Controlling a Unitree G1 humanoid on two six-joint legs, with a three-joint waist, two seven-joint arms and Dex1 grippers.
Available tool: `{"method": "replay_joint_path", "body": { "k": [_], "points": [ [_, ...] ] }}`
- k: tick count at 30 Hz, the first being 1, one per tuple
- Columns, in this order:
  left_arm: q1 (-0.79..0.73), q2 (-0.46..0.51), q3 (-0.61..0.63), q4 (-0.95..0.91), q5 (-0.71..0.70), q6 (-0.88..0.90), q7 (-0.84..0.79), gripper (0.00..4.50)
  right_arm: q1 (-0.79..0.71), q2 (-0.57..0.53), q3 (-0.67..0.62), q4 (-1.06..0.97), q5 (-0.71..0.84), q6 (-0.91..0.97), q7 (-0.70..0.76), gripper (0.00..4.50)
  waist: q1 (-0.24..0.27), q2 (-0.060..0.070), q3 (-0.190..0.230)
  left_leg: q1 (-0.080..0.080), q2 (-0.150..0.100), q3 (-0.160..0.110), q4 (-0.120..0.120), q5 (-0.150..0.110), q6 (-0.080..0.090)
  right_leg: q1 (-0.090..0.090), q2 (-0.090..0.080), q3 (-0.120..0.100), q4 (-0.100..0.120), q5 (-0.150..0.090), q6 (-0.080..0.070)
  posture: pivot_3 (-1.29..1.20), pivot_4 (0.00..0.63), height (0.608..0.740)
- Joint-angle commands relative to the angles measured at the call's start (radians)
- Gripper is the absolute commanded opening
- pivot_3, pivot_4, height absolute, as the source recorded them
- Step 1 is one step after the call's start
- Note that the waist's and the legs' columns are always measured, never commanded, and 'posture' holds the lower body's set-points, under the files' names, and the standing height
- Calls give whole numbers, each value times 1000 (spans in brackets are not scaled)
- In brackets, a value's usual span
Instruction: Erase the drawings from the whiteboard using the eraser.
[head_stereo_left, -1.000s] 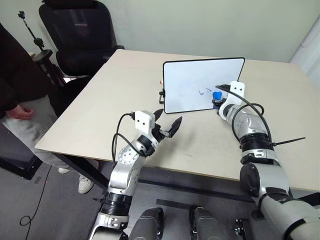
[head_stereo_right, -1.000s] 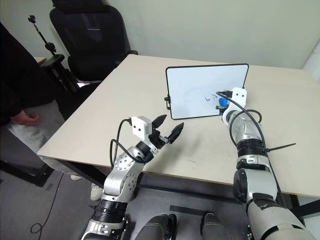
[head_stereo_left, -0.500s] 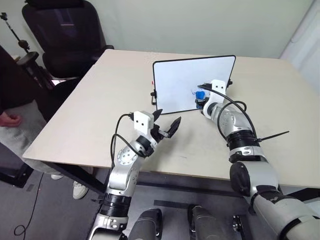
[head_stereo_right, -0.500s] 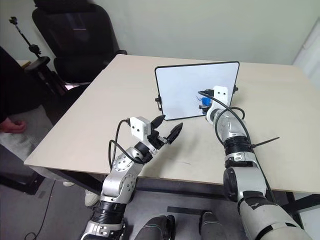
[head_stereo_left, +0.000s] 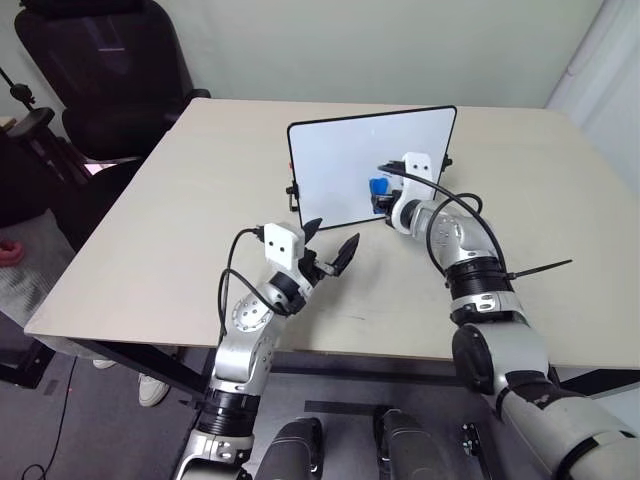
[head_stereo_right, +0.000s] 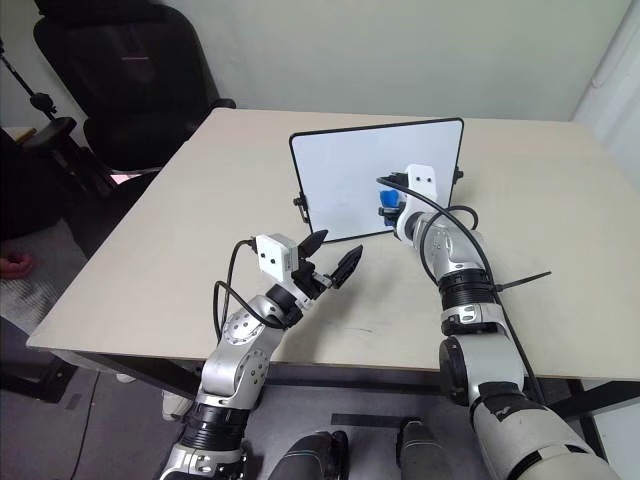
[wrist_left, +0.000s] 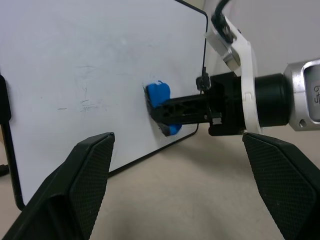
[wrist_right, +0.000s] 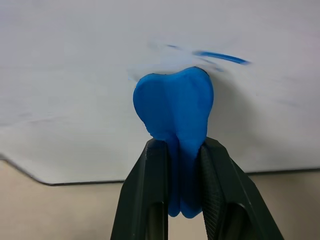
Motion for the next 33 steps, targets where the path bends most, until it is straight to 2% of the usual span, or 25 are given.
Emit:
{"method": "replay_joint_path", "body": {
  "k": [1, 7, 18, 24, 29, 33],
  "points": [
    [-6, -1, 7, -38, -11, -8, -2, 4500, -39, 24, 19, -85, 28, 12, 26, 471, 0, 0, 0, 0, 0, 0, 0, 0, 0, 0, 0, 0, 0, 0, 0, 0, 150, 740],
    [-10, -1, 5, -33, -10, -9, -2, 4500, -36, 26, 15, -82, 12, 3, 6, 471, 3, 0, 0, -1, 0, 0, 2, 0, -1, 0, 0, 0, 1, 1, -1, 0, 150, 740],
    [-24, -2, 4, -15, -3, -14, 0, 4500, -87, -76, -81, 195, -18, -138, -145, 471, 26, 0, 0, -1, 0, 0, 4, -1, -2, 2, -1, 1, 1, 1, -2, 0, 150, 740],
    [-29, -5, 2, -7, 2, -18, 2, 4500, -120, -108, -112, 272, -6, -203, -174, 471, 33, -1, 1, -5, 0, 0, -2, -1, -1, 2, -1, 3, -7, 2, -3, 0, 150, 740],
    [-30, -10, -1, -5, 3, -19, 3, 4500, -131, -101, -111, 289, -7, -218, -174, 471, 31, -1, 1, -6, 0, 0, -3, -1, -1, 1, 0, 2, -8, 2, -3, 0, 150, 740],
    [-30, -11, -2, -3, 4, -21, 2, 4500, -145, -50, -78, 278, -11, -203, -146, 471, 30, -1, 1, -6, 1, 0, -3, -1, -1, 1, 0, 2, -8, 2, -3, 0, 150, 740]
  ]
}}
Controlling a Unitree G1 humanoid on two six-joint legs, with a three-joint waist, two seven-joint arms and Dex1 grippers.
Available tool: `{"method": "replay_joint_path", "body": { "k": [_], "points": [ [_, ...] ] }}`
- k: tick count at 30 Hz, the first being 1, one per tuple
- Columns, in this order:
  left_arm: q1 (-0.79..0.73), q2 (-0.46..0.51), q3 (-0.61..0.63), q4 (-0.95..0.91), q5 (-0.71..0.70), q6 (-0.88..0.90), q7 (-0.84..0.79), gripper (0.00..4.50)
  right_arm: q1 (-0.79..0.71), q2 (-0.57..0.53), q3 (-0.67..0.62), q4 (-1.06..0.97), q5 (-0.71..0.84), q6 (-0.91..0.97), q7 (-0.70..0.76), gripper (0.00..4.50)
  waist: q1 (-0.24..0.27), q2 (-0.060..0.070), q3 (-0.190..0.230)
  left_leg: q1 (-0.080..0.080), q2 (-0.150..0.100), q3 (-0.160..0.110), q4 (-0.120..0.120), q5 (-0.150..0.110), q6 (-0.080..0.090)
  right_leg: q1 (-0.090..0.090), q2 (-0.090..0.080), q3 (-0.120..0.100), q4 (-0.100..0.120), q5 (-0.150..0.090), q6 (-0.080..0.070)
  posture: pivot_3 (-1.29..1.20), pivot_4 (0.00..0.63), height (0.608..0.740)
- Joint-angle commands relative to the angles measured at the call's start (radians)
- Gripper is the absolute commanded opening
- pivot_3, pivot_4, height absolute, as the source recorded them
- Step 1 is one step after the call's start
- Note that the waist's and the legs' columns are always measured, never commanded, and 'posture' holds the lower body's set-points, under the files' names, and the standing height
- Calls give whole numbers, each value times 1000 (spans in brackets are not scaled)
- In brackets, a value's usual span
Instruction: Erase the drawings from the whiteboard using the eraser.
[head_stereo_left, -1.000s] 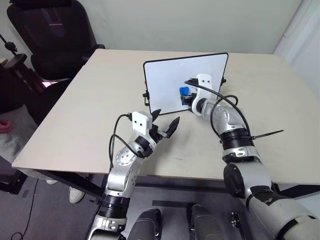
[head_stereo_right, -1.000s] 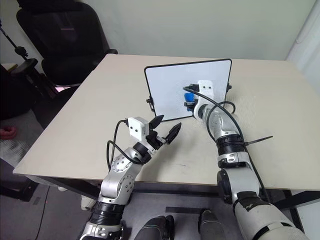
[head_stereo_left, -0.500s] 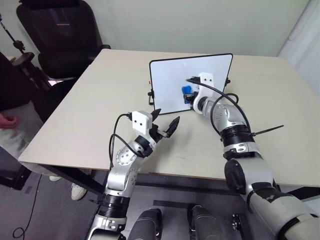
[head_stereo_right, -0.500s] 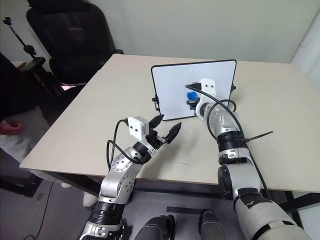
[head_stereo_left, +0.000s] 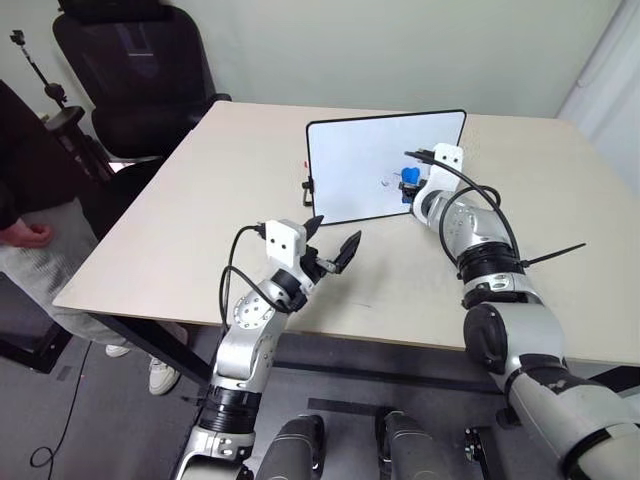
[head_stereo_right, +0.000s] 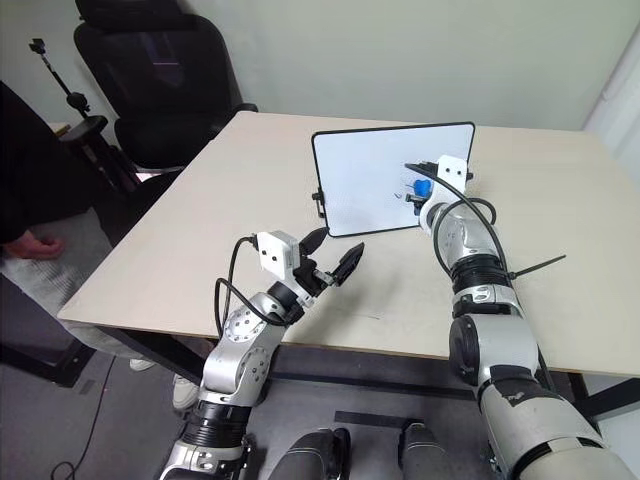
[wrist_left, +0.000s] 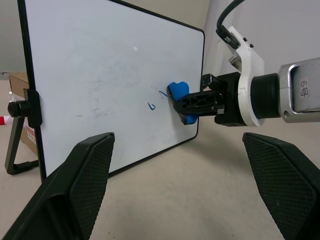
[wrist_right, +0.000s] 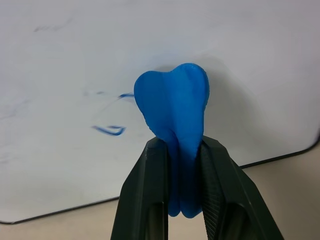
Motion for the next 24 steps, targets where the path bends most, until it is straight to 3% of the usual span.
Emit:
{"method": "replay_joint_path", "body": {
  "k": [1, 10, 24],
  "points": [
    [-14, -7, 0, -9, 2, -20, 1, 4500, -49, 35, 29, -22, -3, -3, 20, 471, -1, 0, 0, 0, 0, 0, 0, 0, 0, 0, 0, 0, 0, 0, 0, 0, 150, 740],
    [-10, -6, 4, -14, 3, -24, 5, 4500, -74, 58, 49, -25, 3, 6, 47, 471, -9, 0, 0, 0, 0, 1, 2, 1, 1, -1, 0, -1, -1, 0, 0, 0, 150, 740],
    [-11, 3, 12, -19, 2, -25, 10, 4500, -114, -29, -26, 144, 0, -98, -53, 471, 1, 0, 0, -2, 0, 0, 2, 1, 1, -1, 0, -1, -1, 1, -1, 0, 150, 740]
  ]
}}
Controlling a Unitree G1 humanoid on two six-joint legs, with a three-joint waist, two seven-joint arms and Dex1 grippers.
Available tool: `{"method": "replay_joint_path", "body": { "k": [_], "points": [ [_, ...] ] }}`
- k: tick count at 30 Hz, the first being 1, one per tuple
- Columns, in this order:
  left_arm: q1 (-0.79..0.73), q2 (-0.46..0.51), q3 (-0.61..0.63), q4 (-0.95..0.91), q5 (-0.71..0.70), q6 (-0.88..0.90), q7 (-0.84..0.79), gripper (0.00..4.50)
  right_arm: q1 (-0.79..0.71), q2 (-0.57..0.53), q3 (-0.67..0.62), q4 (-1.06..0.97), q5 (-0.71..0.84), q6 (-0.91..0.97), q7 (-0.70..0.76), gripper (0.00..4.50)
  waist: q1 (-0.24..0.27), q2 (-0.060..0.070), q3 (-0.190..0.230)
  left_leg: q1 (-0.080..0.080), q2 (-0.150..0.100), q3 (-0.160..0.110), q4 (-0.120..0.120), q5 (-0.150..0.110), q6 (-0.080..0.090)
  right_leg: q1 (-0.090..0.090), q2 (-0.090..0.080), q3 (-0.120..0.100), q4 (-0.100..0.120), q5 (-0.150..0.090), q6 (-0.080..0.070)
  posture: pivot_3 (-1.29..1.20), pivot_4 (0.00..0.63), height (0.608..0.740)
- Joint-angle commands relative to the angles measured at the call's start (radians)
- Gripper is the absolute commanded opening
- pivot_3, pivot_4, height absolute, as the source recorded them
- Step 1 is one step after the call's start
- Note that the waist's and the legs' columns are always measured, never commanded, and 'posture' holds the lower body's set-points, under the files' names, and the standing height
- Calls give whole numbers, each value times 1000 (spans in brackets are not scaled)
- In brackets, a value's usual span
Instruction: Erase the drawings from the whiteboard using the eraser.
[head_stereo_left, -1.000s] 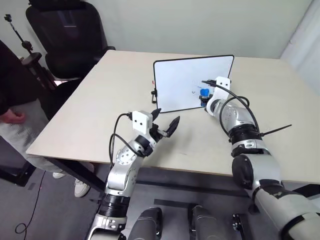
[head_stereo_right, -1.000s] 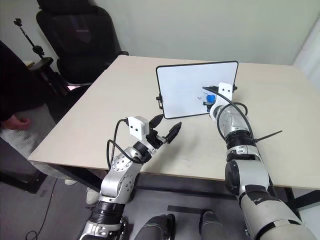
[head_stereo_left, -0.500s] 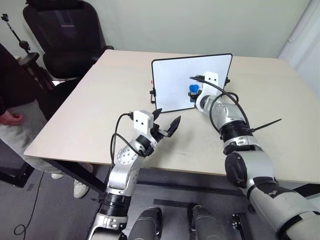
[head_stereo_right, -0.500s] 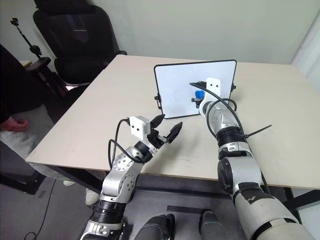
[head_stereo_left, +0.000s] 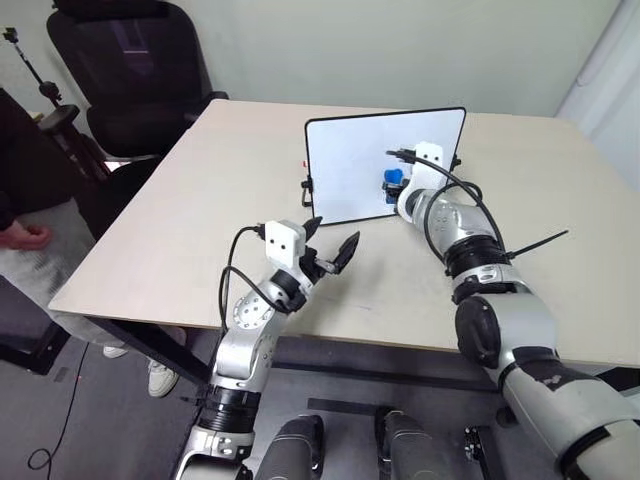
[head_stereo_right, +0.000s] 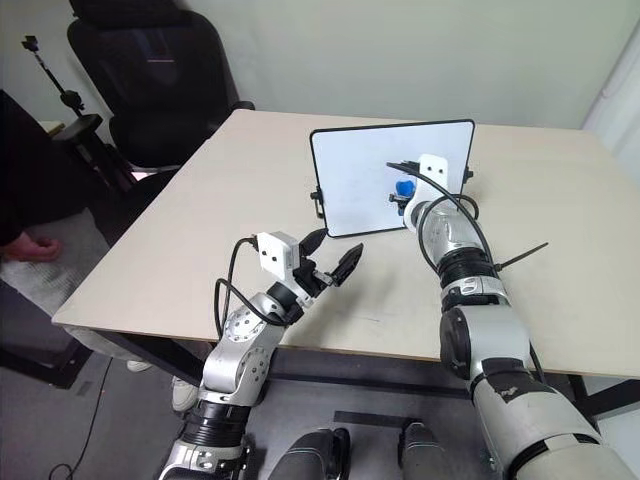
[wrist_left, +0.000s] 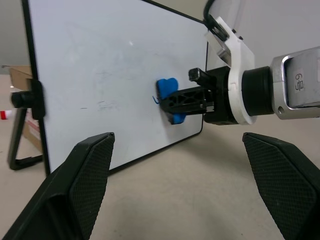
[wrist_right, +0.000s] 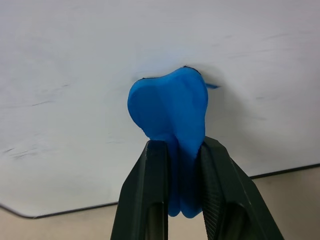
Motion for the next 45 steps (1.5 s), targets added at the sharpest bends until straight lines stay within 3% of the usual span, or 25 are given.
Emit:
{"method": "replay_joint_path", "body": {
  "k": [1, 10, 23, 36, 45],
  "points": [
    [-9, -2, 10, -32, 0, -23, 6, 4500, -50, -32, -33, 24, 1, -53, -51, 471, 2, 0, 0, 0, 0, 0, 0, 0, 0, 0, 0, 0, 0, 0, 0, 0, 150, 740],
    [-2, 0, 9, -47, -1, -19, 10, 4500, -63, -22, -12, 71, -9, -72, -48, 471, 2, 0, 0, -1, 0, 0, -1, 0, 0, -1, 0, 0, 0, 0, 0, 0, 150, 740],
    [0, 6, 10, -54, -2, -17, 10, 4500, -42, 81, 84, -117, -8, 29, 122, 471, -22, 0, 0, 0, 0, 0, -1, 0, 0, -3, 1, -1, 0, 0, 0, 0, 150, 740],
    [-9, 3, 9, -39, -2, -22, 6, 4500, -56, -30, -6, 52, -19, -34, -43, 471, 0, 0, 0, -1, 0, 0, -1, 0, 0, -1, 0, 0, 0, 1, -1, 0, 150, 740],
    [-12, -1, 4, -33, 0, -24, 3, 4500, -57, 21, 47, 15, -29, -12, 41, 471, -2, -1, 0, -1, 1, 0, -2, 0, 0, -3, 0, 0, 0, 1, -1, 0, 150, 740]
  ]
}}
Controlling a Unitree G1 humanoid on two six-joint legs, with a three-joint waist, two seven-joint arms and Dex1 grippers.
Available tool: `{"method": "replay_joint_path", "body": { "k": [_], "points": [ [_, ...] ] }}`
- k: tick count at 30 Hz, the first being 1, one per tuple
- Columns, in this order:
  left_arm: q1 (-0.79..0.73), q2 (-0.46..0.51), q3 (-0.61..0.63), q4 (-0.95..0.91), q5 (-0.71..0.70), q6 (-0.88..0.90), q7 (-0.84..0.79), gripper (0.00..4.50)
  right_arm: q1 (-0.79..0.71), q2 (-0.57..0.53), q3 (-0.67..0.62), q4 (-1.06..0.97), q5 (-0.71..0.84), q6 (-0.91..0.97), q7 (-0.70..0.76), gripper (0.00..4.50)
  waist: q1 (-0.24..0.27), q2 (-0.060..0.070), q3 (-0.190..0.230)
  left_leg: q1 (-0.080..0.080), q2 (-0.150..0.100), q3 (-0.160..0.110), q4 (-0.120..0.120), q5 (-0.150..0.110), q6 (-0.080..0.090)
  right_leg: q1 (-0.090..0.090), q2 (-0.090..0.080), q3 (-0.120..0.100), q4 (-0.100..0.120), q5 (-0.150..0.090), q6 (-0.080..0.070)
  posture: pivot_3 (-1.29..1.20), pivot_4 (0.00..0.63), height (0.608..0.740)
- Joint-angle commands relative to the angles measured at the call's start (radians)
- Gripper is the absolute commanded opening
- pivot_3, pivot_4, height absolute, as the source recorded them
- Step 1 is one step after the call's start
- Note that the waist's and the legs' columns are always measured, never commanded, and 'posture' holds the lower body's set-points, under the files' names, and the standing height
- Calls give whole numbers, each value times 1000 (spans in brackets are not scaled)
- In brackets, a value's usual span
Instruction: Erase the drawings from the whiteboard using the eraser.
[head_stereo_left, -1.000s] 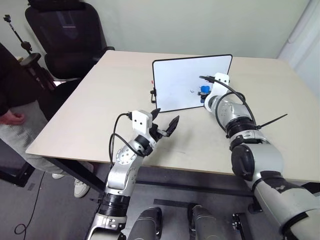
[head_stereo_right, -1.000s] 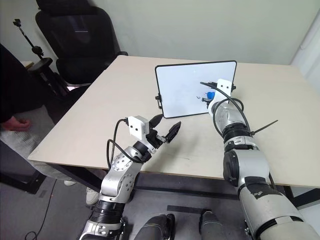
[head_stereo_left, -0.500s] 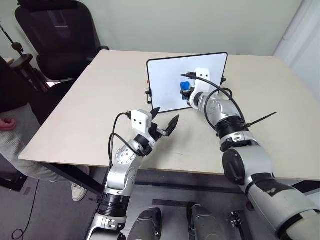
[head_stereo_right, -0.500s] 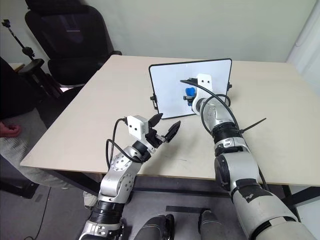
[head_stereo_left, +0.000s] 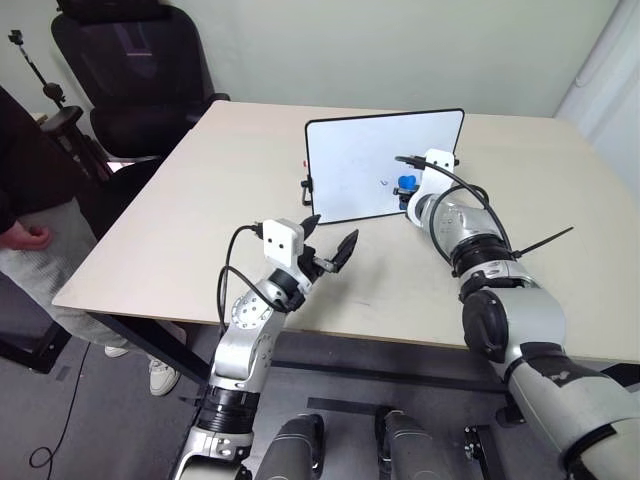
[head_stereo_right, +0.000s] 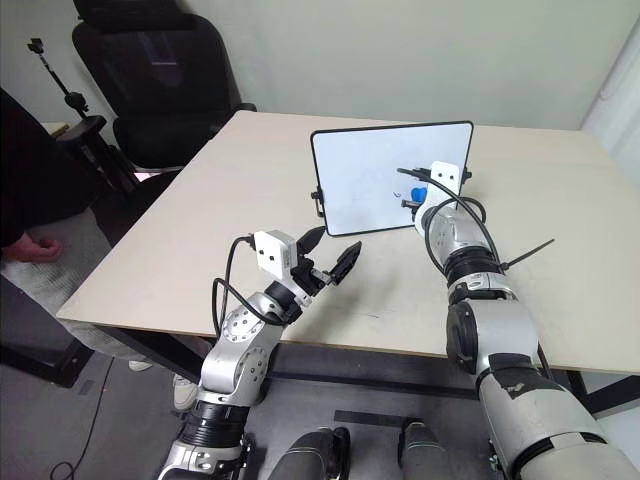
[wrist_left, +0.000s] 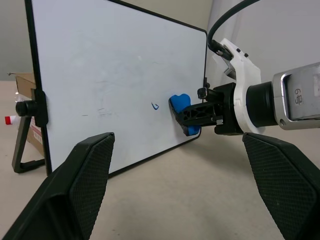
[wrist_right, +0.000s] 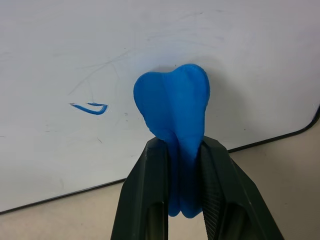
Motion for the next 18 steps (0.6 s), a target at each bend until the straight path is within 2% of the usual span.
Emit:
{"method": "replay_joint_path", "body": {
  "k": [1, 9, 18],
  "points": [
    [-15, -3, 2, -16, 1, -22, -4, 4500, -35, 45, 42, -84, -3, 21, 69, 471, -2, 0, 0, 0, 0, 0, 0, 0, 0, 0, 0, 0, 0, 0, 0, 0, 150, 740],
    [-13, -5, 0, -19, 1, -21, -4, 4500, -16, 97, 74, -156, -7, 76, 95, 471, -5, 0, 0, 0, 0, 0, 1, 0, 0, 0, 0, -1, 0, 0, 0, 0, 150, 740],
    [-11, -8, 2, -20, 3, -22, 1, 4500, -27, 5, 1, -40, -10, 31, -28, 471, 1, 0, 0, 1, 0, 0, 2, 0, 0, 1, 0, -1, 0, 0, 0, 0, 150, 740]
  ]
}}
